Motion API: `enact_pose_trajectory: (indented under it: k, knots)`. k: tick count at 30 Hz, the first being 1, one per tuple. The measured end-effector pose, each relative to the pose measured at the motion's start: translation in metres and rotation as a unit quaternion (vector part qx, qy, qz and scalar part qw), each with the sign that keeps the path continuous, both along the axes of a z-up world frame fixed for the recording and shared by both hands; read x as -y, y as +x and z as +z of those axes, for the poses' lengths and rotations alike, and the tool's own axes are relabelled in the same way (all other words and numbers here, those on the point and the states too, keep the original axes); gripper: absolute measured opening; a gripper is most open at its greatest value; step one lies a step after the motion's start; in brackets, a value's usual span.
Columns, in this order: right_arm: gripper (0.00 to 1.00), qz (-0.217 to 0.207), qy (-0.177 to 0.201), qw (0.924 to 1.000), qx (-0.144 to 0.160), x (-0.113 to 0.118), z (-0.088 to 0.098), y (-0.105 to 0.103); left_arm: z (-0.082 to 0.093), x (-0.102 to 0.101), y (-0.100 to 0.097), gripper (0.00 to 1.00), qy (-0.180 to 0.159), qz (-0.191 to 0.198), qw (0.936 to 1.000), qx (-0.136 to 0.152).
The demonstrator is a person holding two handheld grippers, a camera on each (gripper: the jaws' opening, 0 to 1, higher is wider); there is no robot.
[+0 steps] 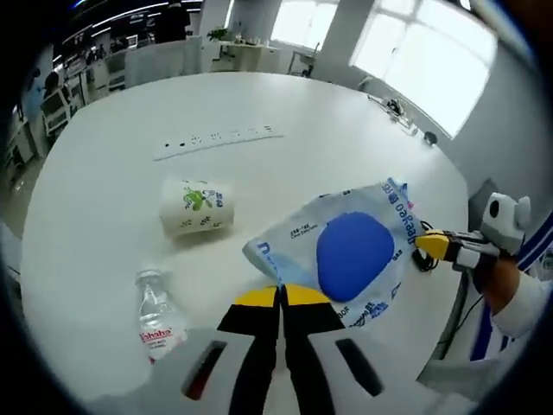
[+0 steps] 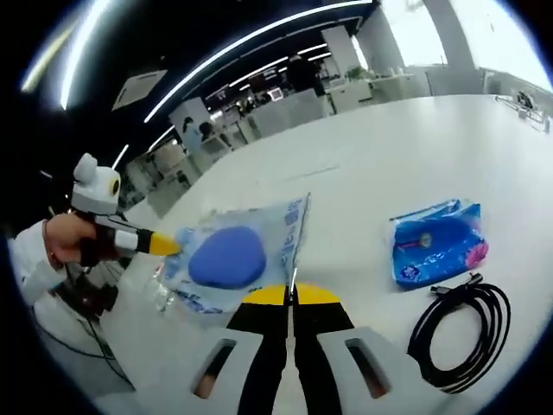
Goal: Arrange the tabletop items into an orderly group along one side of the table until the central work area is clear of visible clutter.
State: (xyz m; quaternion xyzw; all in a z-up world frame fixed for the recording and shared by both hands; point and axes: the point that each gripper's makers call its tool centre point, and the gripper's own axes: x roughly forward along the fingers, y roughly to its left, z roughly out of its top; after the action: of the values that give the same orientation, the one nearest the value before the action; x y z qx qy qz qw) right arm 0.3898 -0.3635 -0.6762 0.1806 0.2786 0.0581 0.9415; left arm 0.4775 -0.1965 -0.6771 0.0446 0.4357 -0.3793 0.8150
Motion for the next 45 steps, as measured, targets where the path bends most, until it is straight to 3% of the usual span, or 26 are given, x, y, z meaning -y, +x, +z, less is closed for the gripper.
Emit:
enact_pose_trajectory:
  k: [9,20,33,45]
  knots:
    - [0.0,0.011,-0.022,0.9997,0.009,0.021,0.017,-0.001,0.015,0.017,-0.007,0.0,-0.03,0.012,0.9994,0.008]
    - [0.0,0.035,-0.051,0.9981,0.007,0.041,0.019,0.001,0.023,0.036,-0.01,0.0,-0.048,0.03,0.9981,0.024]
    - [0.0,0.055,-0.061,0.9965,-0.014,0.05,-0.005,0.006,0.002,0.045,-0.009,0.0,-0.061,0.047,0.997,0.004]
    - [0.0,0.058,-0.063,0.9959,-0.031,0.052,-0.027,0.012,-0.019,0.049,-0.002,0.0,-0.047,0.039,0.998,-0.013]
